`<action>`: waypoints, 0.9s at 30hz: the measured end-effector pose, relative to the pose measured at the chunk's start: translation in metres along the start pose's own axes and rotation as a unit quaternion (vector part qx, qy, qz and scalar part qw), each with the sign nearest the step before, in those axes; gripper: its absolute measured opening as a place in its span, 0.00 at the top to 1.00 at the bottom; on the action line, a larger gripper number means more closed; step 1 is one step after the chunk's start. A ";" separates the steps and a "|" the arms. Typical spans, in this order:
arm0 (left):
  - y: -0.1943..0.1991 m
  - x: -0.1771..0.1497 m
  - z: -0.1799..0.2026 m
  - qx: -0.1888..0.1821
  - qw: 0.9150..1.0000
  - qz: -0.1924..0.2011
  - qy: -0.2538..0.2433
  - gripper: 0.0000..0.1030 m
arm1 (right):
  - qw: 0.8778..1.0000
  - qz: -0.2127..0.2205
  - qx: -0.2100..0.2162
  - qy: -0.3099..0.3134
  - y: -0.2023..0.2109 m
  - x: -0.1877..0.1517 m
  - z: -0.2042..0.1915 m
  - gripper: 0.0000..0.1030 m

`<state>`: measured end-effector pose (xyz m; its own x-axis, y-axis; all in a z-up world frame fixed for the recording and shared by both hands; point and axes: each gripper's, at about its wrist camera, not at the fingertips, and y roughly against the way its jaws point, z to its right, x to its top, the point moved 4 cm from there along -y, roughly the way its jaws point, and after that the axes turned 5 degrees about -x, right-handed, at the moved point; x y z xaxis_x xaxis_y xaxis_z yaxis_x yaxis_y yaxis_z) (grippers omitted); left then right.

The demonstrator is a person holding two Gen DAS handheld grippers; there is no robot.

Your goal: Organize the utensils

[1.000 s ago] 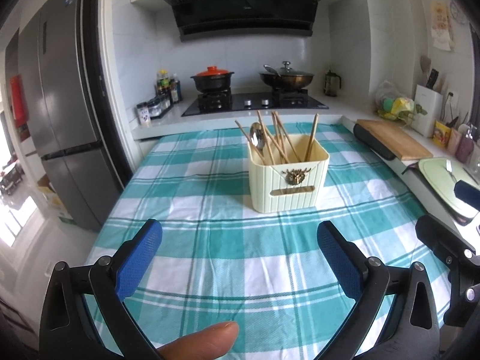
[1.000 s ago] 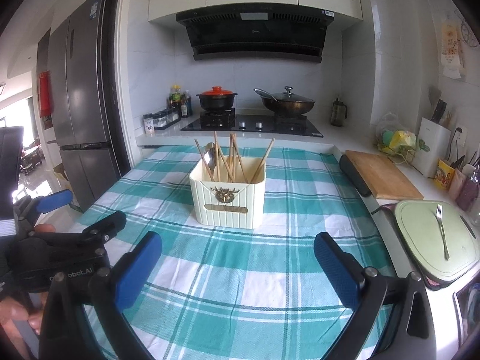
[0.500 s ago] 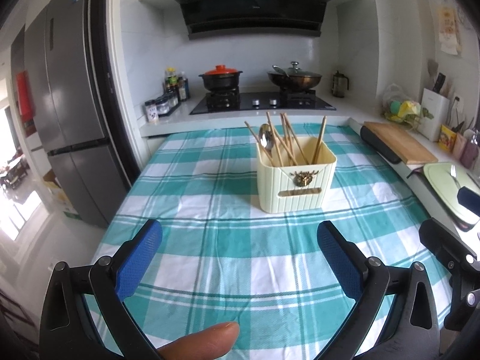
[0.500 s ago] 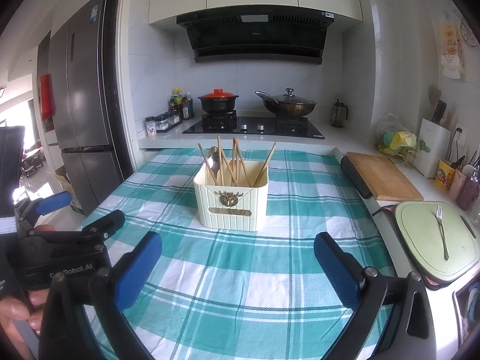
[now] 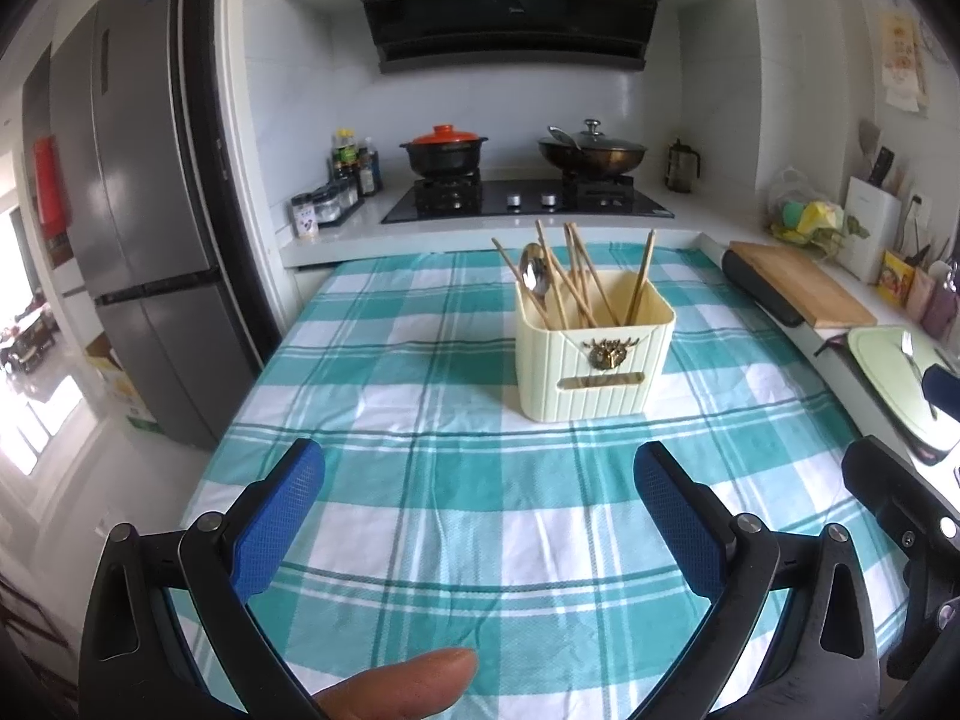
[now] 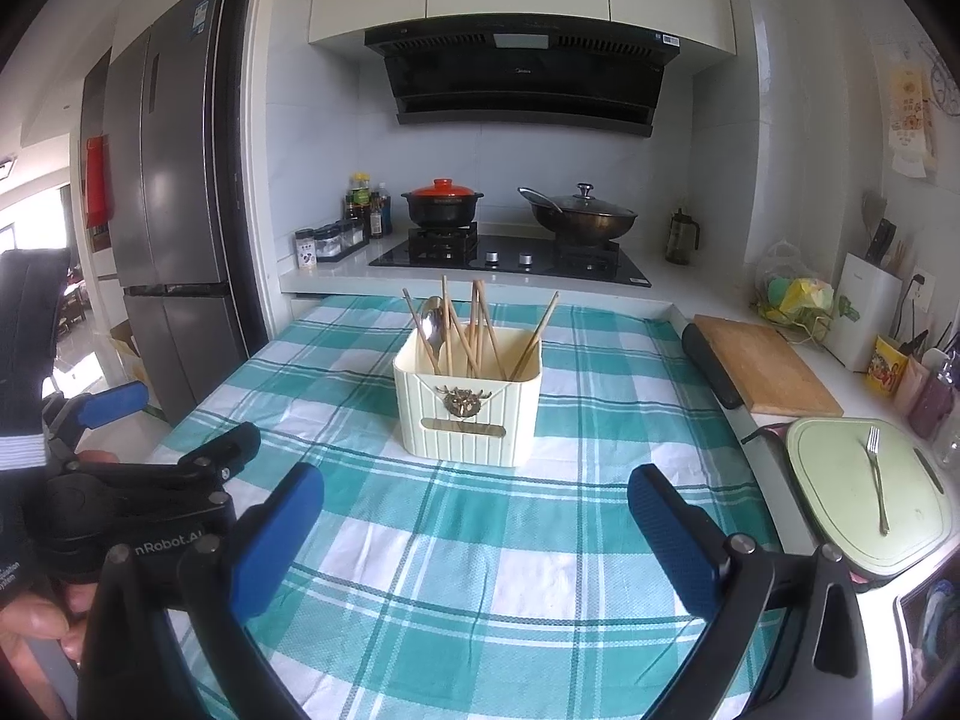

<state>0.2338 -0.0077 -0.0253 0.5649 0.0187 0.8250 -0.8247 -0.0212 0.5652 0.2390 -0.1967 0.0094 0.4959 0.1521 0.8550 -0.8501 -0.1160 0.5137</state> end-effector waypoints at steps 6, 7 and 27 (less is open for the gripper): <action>0.000 0.000 -0.001 -0.003 1.000 -0.001 0.002 0.00 | 1.000 -0.002 -0.003 0.003 -0.001 0.001 -0.002 0.00; 0.000 0.000 -0.001 -0.002 1.000 -0.001 0.002 0.00 | 1.000 -0.003 -0.002 0.004 -0.001 0.001 -0.002 0.00; 0.000 0.002 -0.001 -0.005 1.000 0.000 0.002 0.00 | 1.000 -0.005 -0.002 0.009 0.000 0.001 -0.002 0.00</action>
<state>0.2345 -0.0070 -0.0238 0.5645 0.0220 0.8251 -0.8252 -0.0112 0.5648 0.2398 -0.1943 0.0102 0.5019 0.1705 0.8480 -0.8453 -0.1112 0.5226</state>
